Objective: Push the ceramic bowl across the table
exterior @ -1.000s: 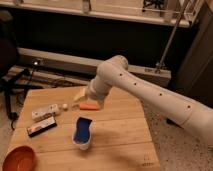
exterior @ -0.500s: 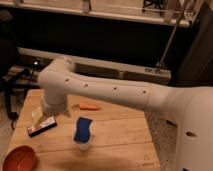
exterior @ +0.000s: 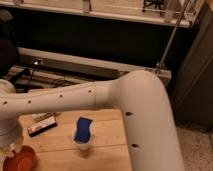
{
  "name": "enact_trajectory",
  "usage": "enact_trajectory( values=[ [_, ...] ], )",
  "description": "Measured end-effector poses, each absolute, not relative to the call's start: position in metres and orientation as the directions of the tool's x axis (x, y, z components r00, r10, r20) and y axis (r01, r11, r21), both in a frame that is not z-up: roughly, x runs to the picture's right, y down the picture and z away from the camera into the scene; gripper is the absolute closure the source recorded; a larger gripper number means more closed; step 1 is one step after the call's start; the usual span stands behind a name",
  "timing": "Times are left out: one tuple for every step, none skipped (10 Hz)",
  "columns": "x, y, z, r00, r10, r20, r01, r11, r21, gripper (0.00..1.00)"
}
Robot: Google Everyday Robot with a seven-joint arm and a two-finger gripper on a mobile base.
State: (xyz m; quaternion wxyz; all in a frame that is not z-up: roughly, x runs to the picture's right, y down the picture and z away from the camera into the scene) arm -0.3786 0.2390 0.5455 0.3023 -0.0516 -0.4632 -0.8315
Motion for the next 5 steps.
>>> enact_trajectory(
  values=[
    [-0.397,0.246,0.546,-0.824,-0.439,0.358,0.532,-0.384,0.755,0.91],
    [-0.409,0.249,0.548,-0.829,-0.435,0.351,0.522,-0.376,0.766,0.97],
    [-0.422,0.254,0.554,-0.835,-0.429,0.345,0.509,-0.361,0.781,1.0],
    [-0.43,0.26,0.56,-0.842,-0.418,0.34,0.495,-0.351,0.795,1.0],
    [-0.433,0.268,0.564,-0.851,-0.403,0.337,0.483,-0.351,0.802,1.0]
  ],
)
